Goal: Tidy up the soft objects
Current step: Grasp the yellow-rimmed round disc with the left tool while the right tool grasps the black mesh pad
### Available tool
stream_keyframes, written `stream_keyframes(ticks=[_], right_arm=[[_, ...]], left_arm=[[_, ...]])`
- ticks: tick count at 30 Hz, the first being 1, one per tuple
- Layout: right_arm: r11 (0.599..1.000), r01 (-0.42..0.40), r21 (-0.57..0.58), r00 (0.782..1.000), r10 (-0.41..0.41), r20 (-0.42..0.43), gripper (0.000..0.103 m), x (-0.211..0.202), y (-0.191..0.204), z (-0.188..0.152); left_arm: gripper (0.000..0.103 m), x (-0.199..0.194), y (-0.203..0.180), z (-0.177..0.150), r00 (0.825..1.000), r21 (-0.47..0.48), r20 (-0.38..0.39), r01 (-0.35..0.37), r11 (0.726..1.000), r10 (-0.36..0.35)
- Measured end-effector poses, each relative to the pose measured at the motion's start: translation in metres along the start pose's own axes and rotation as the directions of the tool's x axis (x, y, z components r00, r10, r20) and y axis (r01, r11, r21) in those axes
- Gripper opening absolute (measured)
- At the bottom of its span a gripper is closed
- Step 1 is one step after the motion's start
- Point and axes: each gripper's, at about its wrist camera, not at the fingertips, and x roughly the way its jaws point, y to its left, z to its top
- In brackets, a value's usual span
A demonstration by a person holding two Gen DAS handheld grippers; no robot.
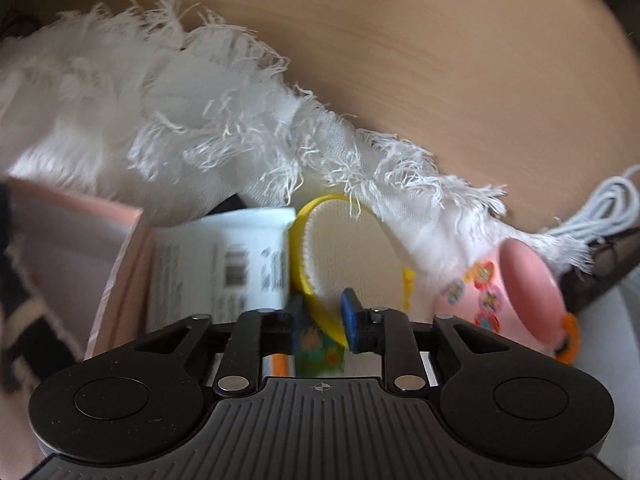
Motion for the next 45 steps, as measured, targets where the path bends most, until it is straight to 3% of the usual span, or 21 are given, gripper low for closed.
stream_keyframes(ticks=[2, 7, 10, 12, 15, 17, 19, 21, 23, 26, 30, 36, 42, 45], right_arm=[[1.0, 0.011, 0.022, 1.0, -0.011, -0.008, 0.079, 0.002, -0.005, -0.002], [0.998, 0.04, 0.056, 0.999, -0.038, -0.035, 0.079, 0.004, -0.011, -0.007], [0.998, 0.058, 0.016, 0.998, -0.058, -0.033, 0.079, 0.006, -0.01, -0.009], [0.997, 0.077, 0.011, 0.997, -0.077, -0.032, 0.079, 0.01, -0.011, -0.009], [0.997, 0.075, 0.01, 0.997, -0.075, -0.037, 0.079, 0.013, -0.013, -0.007], [0.997, 0.076, 0.007, 0.996, -0.075, -0.04, 0.079, 0.013, -0.014, -0.006], [0.997, 0.074, 0.008, 0.996, -0.073, -0.041, 0.079, 0.012, -0.016, -0.007], [0.997, 0.073, 0.006, 0.997, -0.073, -0.041, 0.079, 0.011, -0.017, -0.009], [0.997, 0.078, -0.002, 0.996, -0.078, -0.046, 0.079, 0.011, -0.018, -0.009], [0.997, 0.081, -0.014, 0.995, -0.082, -0.052, 0.079, 0.012, -0.019, -0.008], [0.996, 0.087, -0.018, 0.994, -0.088, -0.06, 0.079, 0.012, -0.021, -0.006], [0.996, 0.079, -0.035, 0.996, -0.08, -0.027, 0.079, -0.001, -0.015, 0.001], [0.999, 0.042, -0.034, 0.999, -0.042, 0.003, 0.079, 0.002, -0.003, 0.015], [0.998, 0.038, -0.047, 0.999, -0.036, 0.032, 0.067, 0.007, 0.007, 0.019]], left_arm=[[0.035, 0.007, -0.007, 0.003, 1.0, 0.022, 0.023, -0.022, 1.0, 0.021], [0.031, -0.01, -0.006, -0.012, 0.994, -0.071, 0.091, -0.05, 0.996, 0.056], [0.032, -0.002, -0.007, -0.017, 0.999, -0.067, 0.046, -0.02, 0.998, 0.023], [0.034, 0.004, -0.008, -0.011, 0.998, -0.069, 0.06, 0.003, 0.998, 0.002], [0.042, 0.008, -0.007, -0.003, 0.993, -0.089, 0.081, 0.098, 0.991, -0.091], [0.034, 0.001, -0.006, -0.002, 0.966, -0.073, 0.138, 0.229, 0.971, -0.217], [0.032, -0.003, -0.013, -0.006, 0.946, -0.001, 0.175, 0.276, 0.961, -0.272], [0.032, 0.008, -0.027, -0.007, 0.968, 0.061, 0.14, 0.202, 0.977, -0.209], [0.033, 0.024, -0.034, -0.005, 0.984, 0.053, 0.092, 0.151, 0.987, -0.155], [0.035, 0.044, -0.041, -0.001, 0.99, 0.03, 0.058, 0.125, 0.992, -0.127], [0.023, 0.051, -0.053, 0.002, 0.989, 0.073, 0.028, 0.141, 0.987, -0.143], [0.018, 0.004, -0.053, -0.014, 0.971, 0.178, 0.018, 0.232, 0.956, -0.239], [0.018, -0.097, -0.016, -0.053, 0.941, 0.216, -0.027, 0.336, 0.917, -0.338], [0.018, -0.143, 0.012, -0.082, 0.933, 0.226, -0.048, 0.357, 0.906, -0.356]])
